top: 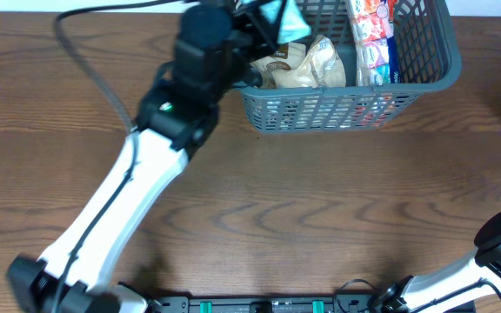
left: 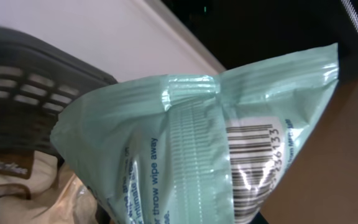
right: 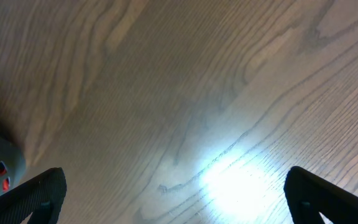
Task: Pack container
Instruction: 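Lift the wet-wipe pack and carry it over the basket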
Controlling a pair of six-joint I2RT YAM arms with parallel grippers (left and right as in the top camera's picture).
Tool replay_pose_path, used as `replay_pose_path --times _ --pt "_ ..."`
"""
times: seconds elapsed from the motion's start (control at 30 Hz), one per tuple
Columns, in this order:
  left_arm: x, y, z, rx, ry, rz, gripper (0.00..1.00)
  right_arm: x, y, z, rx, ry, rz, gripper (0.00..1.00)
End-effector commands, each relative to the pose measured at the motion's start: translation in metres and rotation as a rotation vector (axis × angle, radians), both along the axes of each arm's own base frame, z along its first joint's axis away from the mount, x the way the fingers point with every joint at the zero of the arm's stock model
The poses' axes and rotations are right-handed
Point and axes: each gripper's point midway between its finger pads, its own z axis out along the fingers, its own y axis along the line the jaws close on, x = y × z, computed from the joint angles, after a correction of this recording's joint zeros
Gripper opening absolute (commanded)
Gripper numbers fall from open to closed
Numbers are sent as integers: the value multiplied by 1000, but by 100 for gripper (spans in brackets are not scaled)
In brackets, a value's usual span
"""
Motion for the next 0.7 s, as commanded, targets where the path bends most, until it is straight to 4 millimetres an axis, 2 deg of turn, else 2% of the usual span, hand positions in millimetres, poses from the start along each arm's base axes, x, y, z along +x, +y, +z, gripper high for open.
replay_pose_path --times 0.0,0.13,0.43,0.5,0.67 --pt "10 -13 16 50 -95 -8 6 -2 0 -2 13 0 -15 99" --pt "29 -25 1 73 -83 -11 6 -2 0 -2 12 0 -15 99" --pt "56 -42 -59 130 -5 -18 5 -3 0 -2 13 1 -15 99" --pt "58 -43 -66 141 6 -19 6 -3 0 -2 13 1 -15 99" --pt "59 -43 -69 186 -20 -28 6 -3 0 -2 13 1 -15 99"
